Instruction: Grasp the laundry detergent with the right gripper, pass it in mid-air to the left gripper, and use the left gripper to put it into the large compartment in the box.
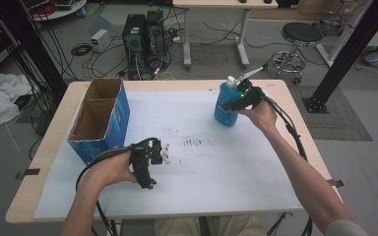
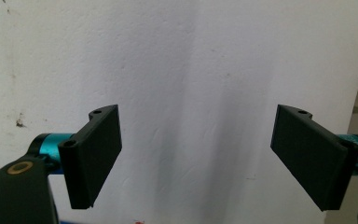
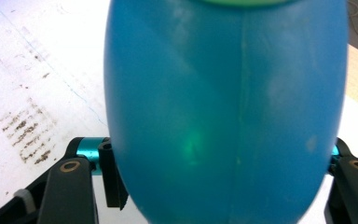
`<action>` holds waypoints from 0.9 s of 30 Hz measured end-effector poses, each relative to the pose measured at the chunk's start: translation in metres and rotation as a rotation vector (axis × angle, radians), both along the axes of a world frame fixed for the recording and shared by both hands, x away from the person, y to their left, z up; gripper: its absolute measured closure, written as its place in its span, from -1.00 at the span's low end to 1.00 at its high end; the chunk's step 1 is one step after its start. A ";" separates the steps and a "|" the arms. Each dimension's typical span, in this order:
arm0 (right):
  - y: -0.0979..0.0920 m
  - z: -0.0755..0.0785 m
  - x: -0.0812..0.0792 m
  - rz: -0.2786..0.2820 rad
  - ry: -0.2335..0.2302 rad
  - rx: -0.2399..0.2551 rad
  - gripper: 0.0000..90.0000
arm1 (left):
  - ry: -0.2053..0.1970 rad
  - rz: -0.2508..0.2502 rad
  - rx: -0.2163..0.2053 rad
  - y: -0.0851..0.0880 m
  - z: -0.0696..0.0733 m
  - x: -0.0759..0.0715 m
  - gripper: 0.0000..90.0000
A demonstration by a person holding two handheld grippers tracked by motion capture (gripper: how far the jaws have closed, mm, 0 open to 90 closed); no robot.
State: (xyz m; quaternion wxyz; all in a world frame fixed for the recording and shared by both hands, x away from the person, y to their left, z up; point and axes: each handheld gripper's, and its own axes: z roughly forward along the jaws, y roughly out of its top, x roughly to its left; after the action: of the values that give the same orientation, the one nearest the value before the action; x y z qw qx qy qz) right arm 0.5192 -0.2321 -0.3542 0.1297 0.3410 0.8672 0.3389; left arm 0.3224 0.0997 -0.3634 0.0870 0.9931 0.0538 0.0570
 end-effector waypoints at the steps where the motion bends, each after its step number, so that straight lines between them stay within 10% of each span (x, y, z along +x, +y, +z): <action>1: 0.000 0.000 0.000 0.000 0.002 0.001 -0.28 | 0.000 0.000 0.000 0.000 0.000 0.000 -0.64; 27: 0.000 -0.002 0.003 0.014 0.011 0.004 -0.05 | 0.003 -0.002 0.003 -0.001 0.000 0.001 -0.64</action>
State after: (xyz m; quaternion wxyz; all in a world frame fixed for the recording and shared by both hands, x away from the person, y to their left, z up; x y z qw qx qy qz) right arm 0.5218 -0.2320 -0.3562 0.1219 0.3369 0.8696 0.3399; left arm 0.3229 0.0988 -0.3634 0.0854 0.9934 0.0527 0.0554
